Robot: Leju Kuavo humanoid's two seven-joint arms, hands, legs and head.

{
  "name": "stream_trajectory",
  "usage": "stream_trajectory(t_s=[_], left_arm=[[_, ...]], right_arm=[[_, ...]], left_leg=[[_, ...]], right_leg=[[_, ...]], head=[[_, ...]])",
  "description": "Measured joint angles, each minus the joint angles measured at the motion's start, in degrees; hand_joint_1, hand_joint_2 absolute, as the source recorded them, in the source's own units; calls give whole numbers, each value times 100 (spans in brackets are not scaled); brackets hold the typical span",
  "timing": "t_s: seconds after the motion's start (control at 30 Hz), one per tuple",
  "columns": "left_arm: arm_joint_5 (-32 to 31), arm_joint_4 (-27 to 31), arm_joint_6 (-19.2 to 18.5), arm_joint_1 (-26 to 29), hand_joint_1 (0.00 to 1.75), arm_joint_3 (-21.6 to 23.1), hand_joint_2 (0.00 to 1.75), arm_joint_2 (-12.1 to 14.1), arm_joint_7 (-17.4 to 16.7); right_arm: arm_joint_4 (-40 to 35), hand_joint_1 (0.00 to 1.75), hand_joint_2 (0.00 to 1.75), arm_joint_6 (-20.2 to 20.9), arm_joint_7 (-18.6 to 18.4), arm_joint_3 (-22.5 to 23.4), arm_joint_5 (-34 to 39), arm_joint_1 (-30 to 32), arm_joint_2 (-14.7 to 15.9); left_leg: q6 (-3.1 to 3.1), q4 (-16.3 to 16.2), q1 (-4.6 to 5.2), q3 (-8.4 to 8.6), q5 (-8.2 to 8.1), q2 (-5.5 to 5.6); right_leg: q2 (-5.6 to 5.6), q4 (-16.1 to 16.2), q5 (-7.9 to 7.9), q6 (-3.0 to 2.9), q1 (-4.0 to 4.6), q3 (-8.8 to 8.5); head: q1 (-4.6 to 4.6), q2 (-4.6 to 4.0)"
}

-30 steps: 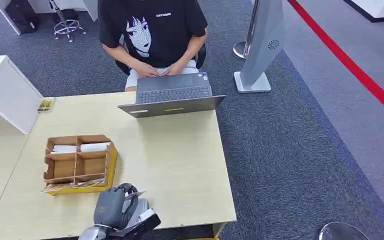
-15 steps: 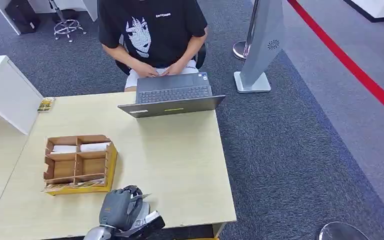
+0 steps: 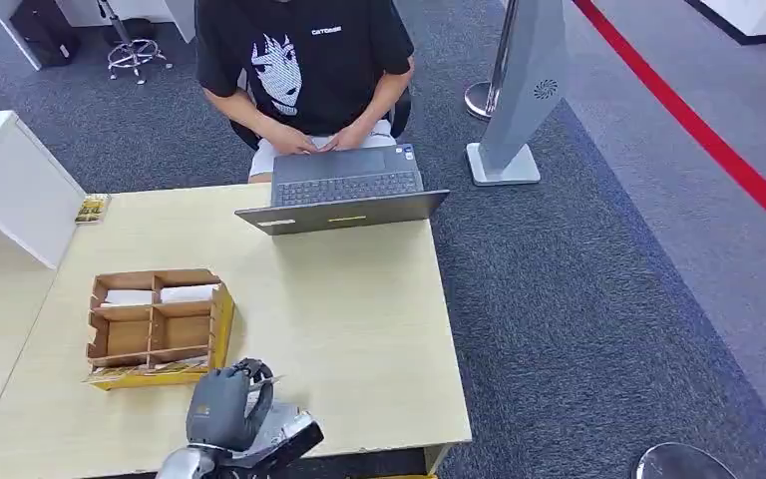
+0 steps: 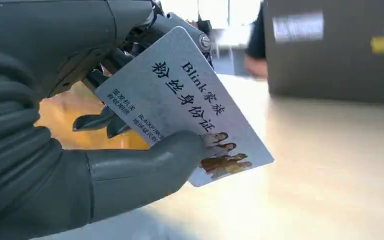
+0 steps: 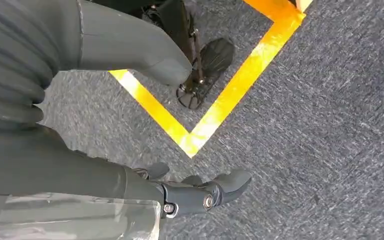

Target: Pass the card to the sensor for recognition and then transmit it.

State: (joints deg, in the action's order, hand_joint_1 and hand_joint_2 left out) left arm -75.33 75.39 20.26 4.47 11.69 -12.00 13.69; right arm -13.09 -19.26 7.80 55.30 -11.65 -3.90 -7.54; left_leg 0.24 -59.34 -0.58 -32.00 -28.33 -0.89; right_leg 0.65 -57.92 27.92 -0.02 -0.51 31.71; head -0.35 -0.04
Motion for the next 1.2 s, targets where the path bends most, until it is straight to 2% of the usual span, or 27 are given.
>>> stream_trajectory(t_s=[0.1,0.23,0.27,0.37,0.43,0.53,0.7,0.97,1.17,1.2], left_arm=[[-504,713,-9,-125,175,-138,175,79,-224],[-935,1338,-35,-584,175,-488,175,274,-511],[-959,1387,-85,-750,175,-568,175,405,-811],[-976,1317,-221,-1245,175,-542,175,1019,-1676],[-976,1015,-223,-1607,175,-490,175,1396,-2007],[-976,593,-148,-1953,175,-431,175,1804,-2044],[-976,176,-175,-2248,175,-431,175,2070,-2020],[-978,-48,-194,-2385,175,-431,175,2199,-1915],[-976,-101,-157,-2417,175,-431,175,2201,-1806],[-978,-101,-153,-2420,93,-431,175,2201,-1786]], right_arm=[[-2,0,175,94,-9,-35,-186,-2,7],[-2,0,175,193,-50,-147,-435,-2,35],[-2,0,175,216,-55,-177,-513,-2,44],[-2,0,175,306,-59,-238,-669,-12,72],[-2,0,175,358,-59,-273,-758,-6,89],[-2,0,175,391,-61,-302,-829,-13,109],[-2,0,175,391,-66,-306,-875,-9,118],[-2,0,175,400,-98,-306,-894,-12,120],[-2,0,175,400,-103,-306,-947,-10,120],[-2,0,175,400,-107,-306,-953,-11,120]], left_leg=[[-2,0,-1,0,3,0],[-5,1,-3,-1,15,3],[-8,2,-4,-1,21,4],[-13,3,-8,0,28,-2],[-14,4,-11,-6,41,0],[-18,5,-12,-8,48,0],[-20,4,-9,-18,49,-8],[-20,4,-8,-23,49,-5],[-20,4,-9,-23,49,-8],[-20,4,-9,-24,49,-9]], right_leg=[[0,-2,-1,-2,1,0],[2,-3,-10,-4,3,1],[3,-3,-11,-4,5,1],[-1,-4,-27,-19,11,8],[0,-4,-29,-19,14,13],[-1,-7,-34,-18,14,15],[-8,-6,-44,-16,14,26],[-6,-5,-44,-15,12,29],[-9,-5,-45,-16,13,33],[-10,-5,-45,-16,13,34]], head=[[0,0],[0,0],[0,0],[0,0],[0,0],[-2,0],[0,0],[-2,0],[-2,0],[0,0]])
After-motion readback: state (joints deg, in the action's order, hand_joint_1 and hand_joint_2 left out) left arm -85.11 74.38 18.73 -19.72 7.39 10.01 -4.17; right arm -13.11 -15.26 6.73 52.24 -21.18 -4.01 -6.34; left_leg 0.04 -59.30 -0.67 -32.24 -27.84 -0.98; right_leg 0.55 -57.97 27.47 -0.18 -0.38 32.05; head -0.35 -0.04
